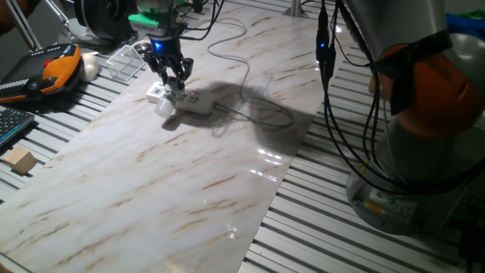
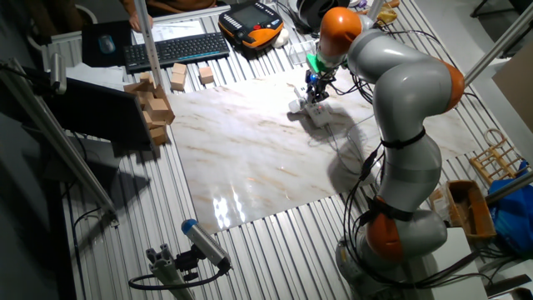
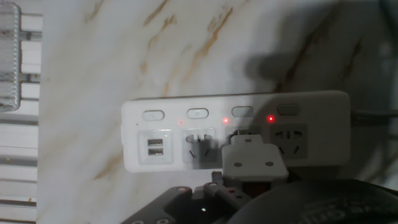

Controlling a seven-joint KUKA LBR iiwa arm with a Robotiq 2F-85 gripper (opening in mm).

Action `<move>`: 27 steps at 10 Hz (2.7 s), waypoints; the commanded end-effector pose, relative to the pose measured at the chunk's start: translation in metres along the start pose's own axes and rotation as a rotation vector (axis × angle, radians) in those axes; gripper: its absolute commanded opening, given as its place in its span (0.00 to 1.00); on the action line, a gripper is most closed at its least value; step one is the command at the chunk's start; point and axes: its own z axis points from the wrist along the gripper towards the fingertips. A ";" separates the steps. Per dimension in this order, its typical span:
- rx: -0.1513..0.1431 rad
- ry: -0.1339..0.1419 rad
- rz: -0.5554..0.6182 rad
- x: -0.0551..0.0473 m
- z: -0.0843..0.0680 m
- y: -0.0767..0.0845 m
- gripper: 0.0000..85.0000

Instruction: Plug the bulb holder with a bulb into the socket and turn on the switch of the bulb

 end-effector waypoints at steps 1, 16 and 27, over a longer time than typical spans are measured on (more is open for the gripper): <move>0.001 0.007 0.000 0.000 0.000 0.000 0.00; 0.001 0.033 -0.048 -0.012 0.011 0.001 0.00; 0.009 0.052 -0.125 -0.032 0.029 0.003 0.00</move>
